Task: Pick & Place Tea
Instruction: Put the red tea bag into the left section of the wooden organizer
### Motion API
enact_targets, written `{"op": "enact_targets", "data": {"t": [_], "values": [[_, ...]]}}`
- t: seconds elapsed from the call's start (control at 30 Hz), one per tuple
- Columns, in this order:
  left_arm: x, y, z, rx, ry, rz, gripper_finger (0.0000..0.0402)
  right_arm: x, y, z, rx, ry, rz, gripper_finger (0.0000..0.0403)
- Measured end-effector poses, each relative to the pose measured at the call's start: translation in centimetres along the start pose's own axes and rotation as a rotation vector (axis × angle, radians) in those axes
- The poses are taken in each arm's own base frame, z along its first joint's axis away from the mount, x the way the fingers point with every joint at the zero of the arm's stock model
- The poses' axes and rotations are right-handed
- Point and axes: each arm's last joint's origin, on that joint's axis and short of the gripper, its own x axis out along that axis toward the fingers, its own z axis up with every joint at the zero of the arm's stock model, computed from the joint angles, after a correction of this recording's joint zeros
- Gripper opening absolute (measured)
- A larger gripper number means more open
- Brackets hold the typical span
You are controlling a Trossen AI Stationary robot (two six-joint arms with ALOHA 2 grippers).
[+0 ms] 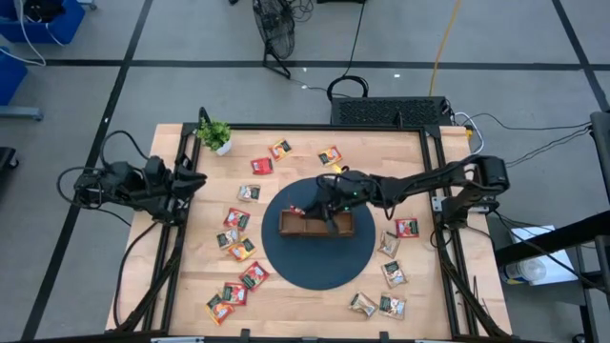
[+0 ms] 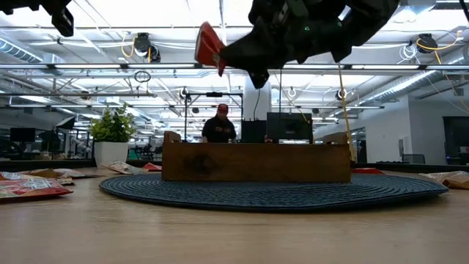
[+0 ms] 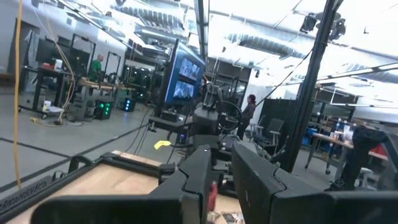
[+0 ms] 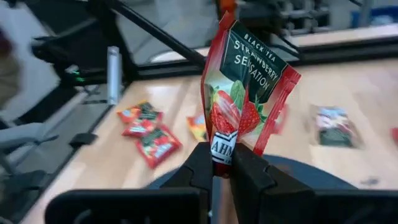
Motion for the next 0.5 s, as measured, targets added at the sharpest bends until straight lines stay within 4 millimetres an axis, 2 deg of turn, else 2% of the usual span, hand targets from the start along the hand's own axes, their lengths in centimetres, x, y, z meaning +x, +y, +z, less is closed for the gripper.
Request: {"op": "enact_targets", "data": {"t": [0.13, 0.27, 0.37, 0.5], "values": [[0.0, 0.3, 0.0, 0.053, -0.016, 0.102, 0.0069, 0.4, 0.8, 0.2, -0.034, -0.049, 0.033, 0.0022], [0.5, 0.5, -0.9, 0.096, 0.019, 0.179, 0.0069, 0.7, 1.7, 0.1, -0.102, -0.049, 0.058, 0.0022], [2.0, 0.5, -2.3, 0.068, 0.004, 0.210, 0.0069, 0.8, 2.4, 0.1, -0.147, -0.061, 0.076, 0.0027], [4.5, 0.1, -4.6, 0.047, -0.004, 0.155, 0.0070, 0.9, 2.7, 0.1, -0.171, -0.060, 0.085, 0.0021]]}}
